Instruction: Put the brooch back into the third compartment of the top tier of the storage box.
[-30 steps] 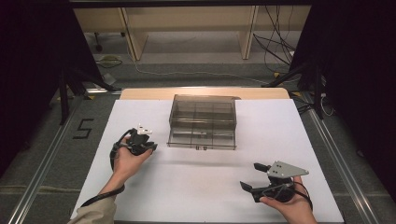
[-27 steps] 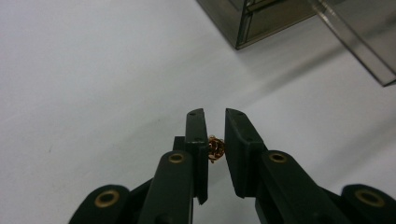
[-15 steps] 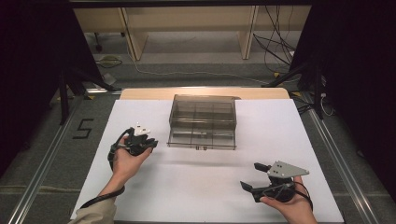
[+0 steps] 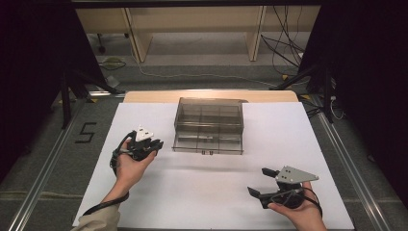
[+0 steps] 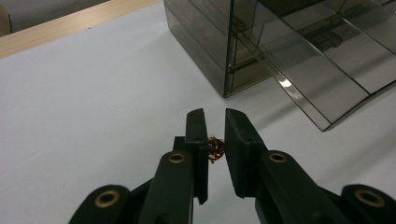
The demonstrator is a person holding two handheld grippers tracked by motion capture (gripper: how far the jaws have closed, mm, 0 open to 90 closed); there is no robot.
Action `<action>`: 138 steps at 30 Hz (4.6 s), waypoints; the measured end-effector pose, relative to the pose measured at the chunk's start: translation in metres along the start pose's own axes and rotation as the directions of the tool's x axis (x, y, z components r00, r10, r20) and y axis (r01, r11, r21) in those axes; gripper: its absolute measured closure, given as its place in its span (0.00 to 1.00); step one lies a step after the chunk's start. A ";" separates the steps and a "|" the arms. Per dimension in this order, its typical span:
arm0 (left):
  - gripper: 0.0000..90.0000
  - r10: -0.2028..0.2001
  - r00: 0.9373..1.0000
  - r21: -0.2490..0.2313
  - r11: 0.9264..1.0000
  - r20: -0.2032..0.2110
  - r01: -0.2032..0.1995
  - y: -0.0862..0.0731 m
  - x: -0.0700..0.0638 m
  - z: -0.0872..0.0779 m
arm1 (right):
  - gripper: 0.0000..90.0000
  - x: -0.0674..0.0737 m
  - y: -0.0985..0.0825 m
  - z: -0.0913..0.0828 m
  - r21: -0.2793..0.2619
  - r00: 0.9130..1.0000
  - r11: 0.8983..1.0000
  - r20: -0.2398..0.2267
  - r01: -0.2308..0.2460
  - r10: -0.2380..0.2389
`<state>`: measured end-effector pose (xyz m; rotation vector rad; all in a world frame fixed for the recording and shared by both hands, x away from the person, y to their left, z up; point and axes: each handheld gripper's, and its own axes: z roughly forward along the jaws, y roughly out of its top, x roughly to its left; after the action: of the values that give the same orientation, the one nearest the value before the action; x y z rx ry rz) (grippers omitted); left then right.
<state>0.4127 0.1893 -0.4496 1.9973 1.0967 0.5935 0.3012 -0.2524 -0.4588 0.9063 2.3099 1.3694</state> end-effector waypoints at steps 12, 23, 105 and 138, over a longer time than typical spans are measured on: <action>0.89 0.002 1.000 -0.038 0.999 -0.001 -0.002 0.003 -0.002 -0.006 | 0.18 0.000 0.000 0.000 0.001 1.000 1.000 0.001 -0.001 0.001; 0.89 0.008 1.000 -0.088 0.996 -0.006 -0.008 0.007 -0.006 -0.011 | 0.18 0.000 0.000 0.000 0.001 1.000 1.000 -0.001 0.000 0.000; 0.89 0.080 0.994 -0.230 0.971 0.071 -0.062 0.037 -0.051 -0.023 | 0.18 0.000 0.000 0.001 0.002 1.000 1.000 -0.001 -0.001 0.001; 0.89 0.111 0.989 -0.256 0.963 0.101 -0.082 0.047 -0.072 -0.017 | 0.18 0.001 0.000 0.002 0.004 1.000 1.000 0.000 -0.002 0.002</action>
<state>0.3866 0.1186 -0.4043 1.8464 0.8155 0.6278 0.3016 -0.2511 -0.4596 0.9103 2.3124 1.3662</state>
